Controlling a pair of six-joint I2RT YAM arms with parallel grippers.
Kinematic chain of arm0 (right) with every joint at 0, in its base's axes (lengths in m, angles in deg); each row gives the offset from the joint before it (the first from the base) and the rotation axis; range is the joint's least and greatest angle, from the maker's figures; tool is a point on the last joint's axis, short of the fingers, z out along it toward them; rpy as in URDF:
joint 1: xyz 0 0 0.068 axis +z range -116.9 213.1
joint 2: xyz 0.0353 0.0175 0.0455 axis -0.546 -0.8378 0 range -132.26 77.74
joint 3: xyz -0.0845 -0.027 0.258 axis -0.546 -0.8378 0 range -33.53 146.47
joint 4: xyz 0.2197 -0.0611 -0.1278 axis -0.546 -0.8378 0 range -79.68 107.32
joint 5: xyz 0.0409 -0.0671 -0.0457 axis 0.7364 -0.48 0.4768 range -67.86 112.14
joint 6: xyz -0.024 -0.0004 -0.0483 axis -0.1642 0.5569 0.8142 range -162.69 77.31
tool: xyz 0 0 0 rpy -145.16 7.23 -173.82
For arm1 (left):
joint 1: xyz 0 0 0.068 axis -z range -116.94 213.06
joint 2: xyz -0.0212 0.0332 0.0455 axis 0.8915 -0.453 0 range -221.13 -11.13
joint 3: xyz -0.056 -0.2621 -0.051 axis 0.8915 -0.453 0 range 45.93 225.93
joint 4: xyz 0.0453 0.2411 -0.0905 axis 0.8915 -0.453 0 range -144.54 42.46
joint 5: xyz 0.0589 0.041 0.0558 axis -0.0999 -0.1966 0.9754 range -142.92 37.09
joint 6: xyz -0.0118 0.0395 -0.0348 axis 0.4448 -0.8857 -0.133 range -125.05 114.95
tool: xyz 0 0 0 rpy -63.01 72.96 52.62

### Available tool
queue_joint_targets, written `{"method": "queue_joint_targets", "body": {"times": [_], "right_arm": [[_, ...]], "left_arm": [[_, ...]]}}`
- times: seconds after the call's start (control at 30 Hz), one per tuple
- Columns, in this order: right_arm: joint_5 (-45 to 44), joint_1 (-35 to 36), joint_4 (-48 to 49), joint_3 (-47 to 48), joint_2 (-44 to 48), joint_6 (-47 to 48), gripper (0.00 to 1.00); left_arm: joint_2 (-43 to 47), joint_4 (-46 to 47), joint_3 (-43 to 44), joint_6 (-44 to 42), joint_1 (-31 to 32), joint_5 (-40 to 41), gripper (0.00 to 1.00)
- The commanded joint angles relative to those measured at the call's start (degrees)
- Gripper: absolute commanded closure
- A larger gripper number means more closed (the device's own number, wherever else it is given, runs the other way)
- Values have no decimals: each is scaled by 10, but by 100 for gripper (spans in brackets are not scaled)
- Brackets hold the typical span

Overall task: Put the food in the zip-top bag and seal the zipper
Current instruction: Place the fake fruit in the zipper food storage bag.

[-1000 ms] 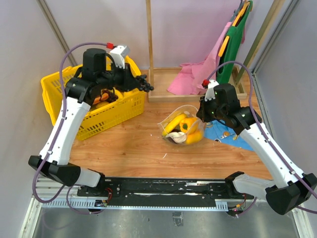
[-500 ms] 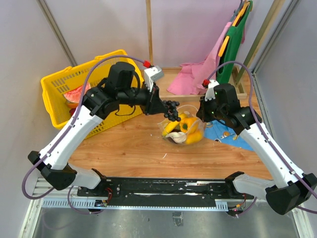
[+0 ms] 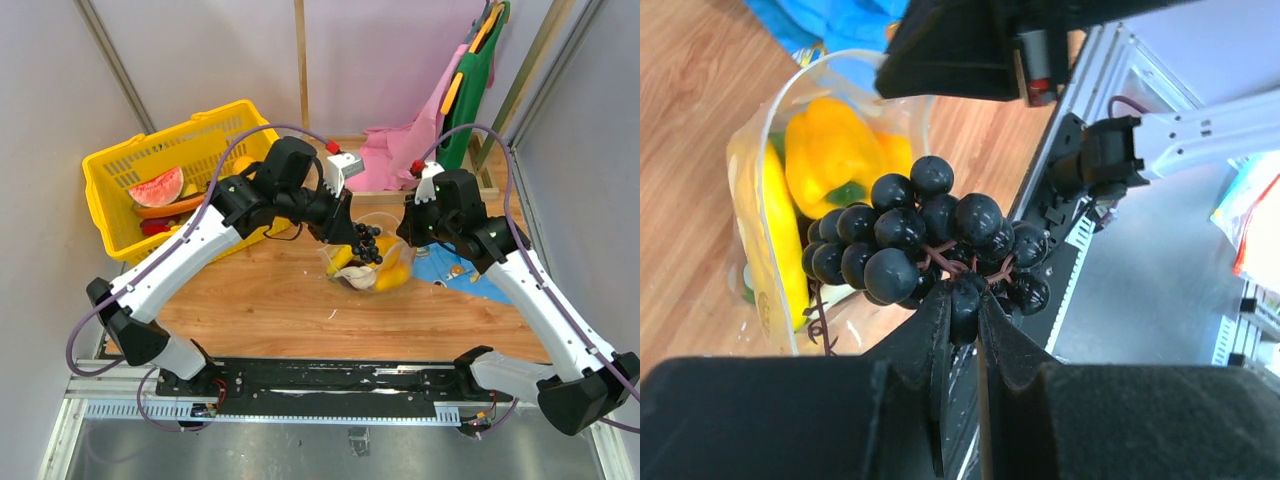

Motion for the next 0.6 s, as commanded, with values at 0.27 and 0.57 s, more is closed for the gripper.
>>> {"method": "queue_joint_targets", "body": {"times": [0.27, 0.57], "right_arm": [[3, 8, 5, -10, 25, -15, 99], [25, 8, 28, -23, 29, -29, 99]], "left_arm": [[-32, -19, -30, 175, 5, 90, 100], [-46, -68, -23, 274, 18, 158, 100]]}}
